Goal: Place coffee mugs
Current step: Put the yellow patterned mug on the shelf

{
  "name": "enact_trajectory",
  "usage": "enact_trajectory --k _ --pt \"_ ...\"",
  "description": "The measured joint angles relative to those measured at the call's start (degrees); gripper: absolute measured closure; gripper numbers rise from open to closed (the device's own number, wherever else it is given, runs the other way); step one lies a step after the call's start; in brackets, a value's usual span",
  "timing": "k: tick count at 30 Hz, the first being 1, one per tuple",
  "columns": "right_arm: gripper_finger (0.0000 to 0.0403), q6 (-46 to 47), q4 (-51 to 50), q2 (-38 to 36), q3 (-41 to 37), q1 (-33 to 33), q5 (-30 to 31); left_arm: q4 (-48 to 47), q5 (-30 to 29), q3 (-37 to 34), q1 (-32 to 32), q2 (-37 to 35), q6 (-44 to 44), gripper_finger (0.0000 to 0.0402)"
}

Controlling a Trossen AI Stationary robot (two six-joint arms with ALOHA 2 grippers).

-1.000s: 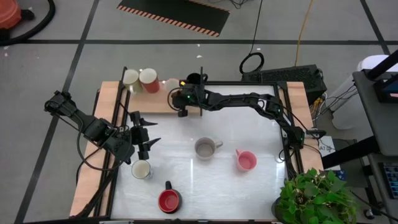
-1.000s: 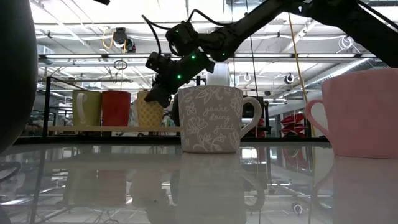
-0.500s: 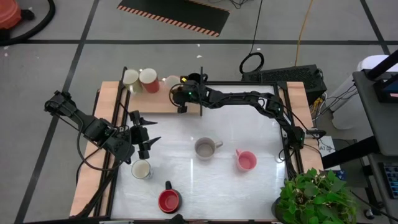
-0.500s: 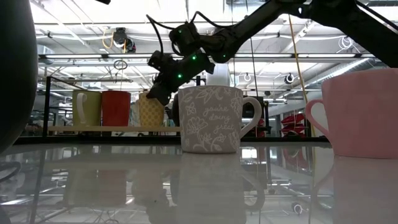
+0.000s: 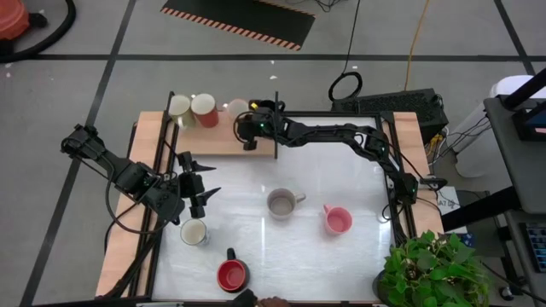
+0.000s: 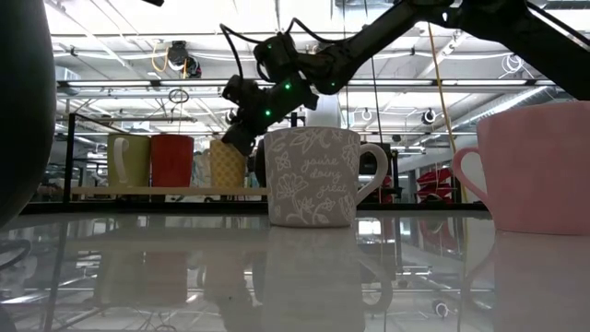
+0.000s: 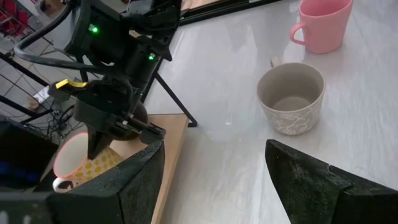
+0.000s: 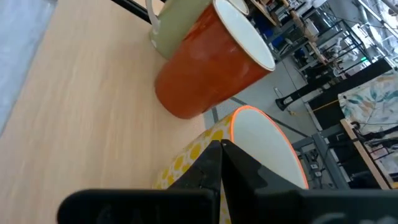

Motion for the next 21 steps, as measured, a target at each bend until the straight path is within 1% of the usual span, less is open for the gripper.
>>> enact_trajectory --k 15,21 --pt "0.0399 0.4 0.3 0.0 0.0 -0.9 -0.1 0.1 0.0 0.0 0.0 0.0 0.0 0.0119" --pt "0.0399 0.8 3.5 0.0 0.0 0.4 0.0 0.1 0.0 0.0 0.0 0.0 0.3 0.0119"
